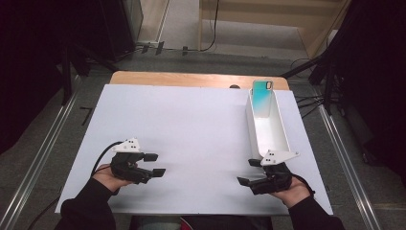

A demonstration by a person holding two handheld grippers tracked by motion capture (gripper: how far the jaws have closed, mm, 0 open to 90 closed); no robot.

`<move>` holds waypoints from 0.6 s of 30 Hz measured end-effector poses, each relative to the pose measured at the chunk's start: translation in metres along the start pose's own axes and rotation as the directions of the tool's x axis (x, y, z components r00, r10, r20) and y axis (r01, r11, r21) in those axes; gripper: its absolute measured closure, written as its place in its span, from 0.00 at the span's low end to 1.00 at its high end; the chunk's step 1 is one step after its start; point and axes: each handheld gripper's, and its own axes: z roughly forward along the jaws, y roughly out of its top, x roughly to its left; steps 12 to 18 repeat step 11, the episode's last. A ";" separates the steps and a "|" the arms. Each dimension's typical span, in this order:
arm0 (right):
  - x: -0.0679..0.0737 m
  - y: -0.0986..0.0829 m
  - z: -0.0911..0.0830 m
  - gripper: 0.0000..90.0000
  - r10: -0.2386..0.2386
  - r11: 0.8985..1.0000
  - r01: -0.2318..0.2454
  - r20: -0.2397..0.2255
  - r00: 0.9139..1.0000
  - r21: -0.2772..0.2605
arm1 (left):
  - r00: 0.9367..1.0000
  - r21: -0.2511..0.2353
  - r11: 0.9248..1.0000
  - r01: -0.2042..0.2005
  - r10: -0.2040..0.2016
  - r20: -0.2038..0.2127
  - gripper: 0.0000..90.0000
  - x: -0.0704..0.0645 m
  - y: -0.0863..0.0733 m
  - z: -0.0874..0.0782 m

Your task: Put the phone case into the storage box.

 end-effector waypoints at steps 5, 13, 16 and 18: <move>0.000 0.000 0.000 0.23 0.000 1.000 0.000 -0.001 1.000 -0.002 | 1.000 0.002 1.000 0.001 -0.001 0.003 0.35 0.000 0.000 0.000; 0.000 0.000 0.000 0.23 0.001 1.000 -0.001 0.005 1.000 -0.004 | 1.000 0.003 1.000 -0.001 0.001 0.004 0.35 0.000 0.000 0.000; 0.000 0.000 0.000 0.23 0.001 1.000 -0.001 0.005 1.000 -0.004 | 1.000 0.003 1.000 -0.001 0.001 0.004 0.35 0.000 0.000 0.000; 0.000 0.000 0.000 0.23 0.001 1.000 -0.001 0.005 1.000 -0.004 | 1.000 0.003 1.000 -0.001 0.001 0.004 0.35 0.000 0.000 0.000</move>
